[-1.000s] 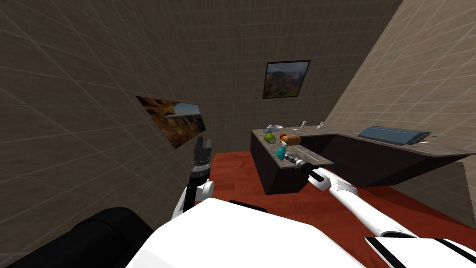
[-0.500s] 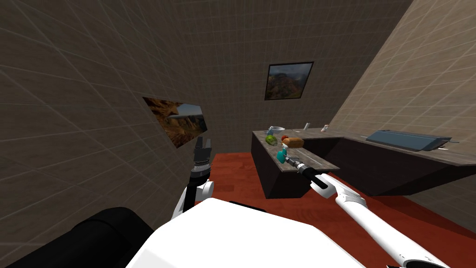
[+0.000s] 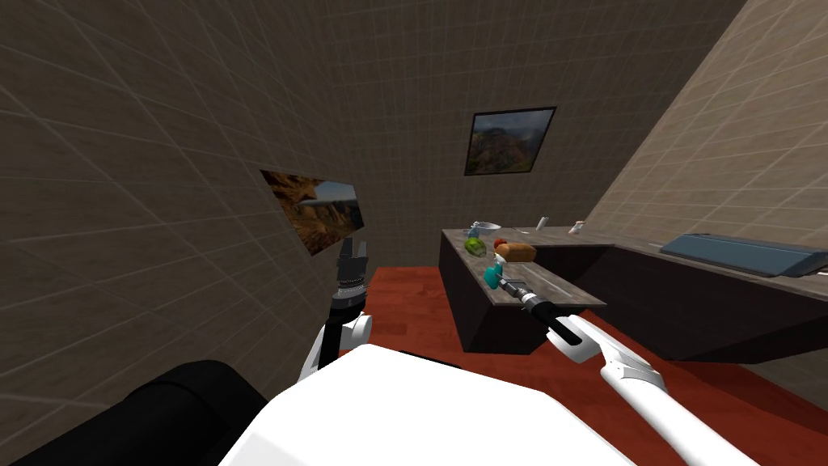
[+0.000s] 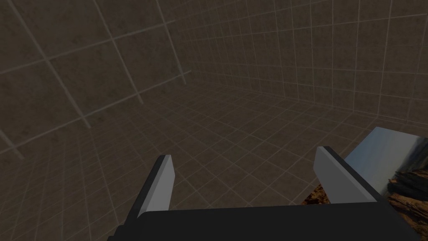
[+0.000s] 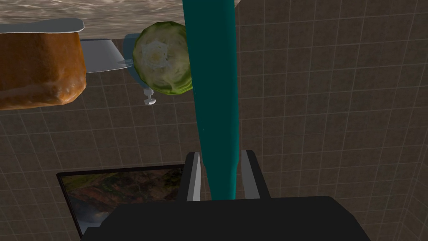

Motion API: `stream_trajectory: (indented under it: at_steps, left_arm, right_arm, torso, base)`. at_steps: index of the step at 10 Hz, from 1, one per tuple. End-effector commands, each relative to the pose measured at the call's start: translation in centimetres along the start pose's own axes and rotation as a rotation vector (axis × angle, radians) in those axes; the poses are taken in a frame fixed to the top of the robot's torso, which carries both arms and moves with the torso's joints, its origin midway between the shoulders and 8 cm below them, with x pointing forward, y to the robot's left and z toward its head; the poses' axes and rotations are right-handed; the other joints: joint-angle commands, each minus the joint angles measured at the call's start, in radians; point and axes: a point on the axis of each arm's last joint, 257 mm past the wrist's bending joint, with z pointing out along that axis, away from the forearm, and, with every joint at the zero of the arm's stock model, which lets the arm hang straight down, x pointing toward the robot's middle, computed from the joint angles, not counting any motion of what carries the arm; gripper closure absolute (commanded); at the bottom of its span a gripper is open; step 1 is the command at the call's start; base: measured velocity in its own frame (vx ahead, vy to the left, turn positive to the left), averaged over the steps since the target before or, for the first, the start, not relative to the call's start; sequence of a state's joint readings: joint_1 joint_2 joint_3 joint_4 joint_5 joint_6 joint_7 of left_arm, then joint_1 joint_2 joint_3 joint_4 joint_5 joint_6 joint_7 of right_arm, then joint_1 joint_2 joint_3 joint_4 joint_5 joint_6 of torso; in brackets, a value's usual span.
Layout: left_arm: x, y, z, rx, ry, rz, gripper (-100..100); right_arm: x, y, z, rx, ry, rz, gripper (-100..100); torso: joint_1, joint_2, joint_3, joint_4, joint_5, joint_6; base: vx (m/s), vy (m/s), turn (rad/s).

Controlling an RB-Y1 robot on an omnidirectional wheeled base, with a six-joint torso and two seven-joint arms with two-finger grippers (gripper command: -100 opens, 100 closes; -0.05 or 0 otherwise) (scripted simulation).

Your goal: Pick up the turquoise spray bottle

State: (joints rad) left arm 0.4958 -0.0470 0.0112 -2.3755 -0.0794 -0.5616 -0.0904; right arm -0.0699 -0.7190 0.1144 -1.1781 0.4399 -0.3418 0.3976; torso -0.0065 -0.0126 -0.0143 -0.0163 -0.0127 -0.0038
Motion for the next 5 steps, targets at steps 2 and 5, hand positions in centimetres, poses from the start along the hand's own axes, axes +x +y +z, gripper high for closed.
stream_trajectory:
  at_steps: [2,5]
  left_arm:
    - [0.0,0.0,0.0,0.000,0.000,0.000,0]
    - [0.0,0.0,0.0,0.000,0.000,0.000,0]
  right_arm:
    - [0.7,-0.3,-1.9,0.030,0.000,0.009,100]
    - [1.6,0.8,-3.3,0.011,0.011,0.013,100]
  torso:
    - [0.000,0.001,-0.001,-0.003,-0.002,0.001]
    - [-0.001,0.001,-0.002,-0.004,-0.004,0.002]
  base:
    - [0.035,-0.020,0.062]
    - [0.021,-0.020,0.017]
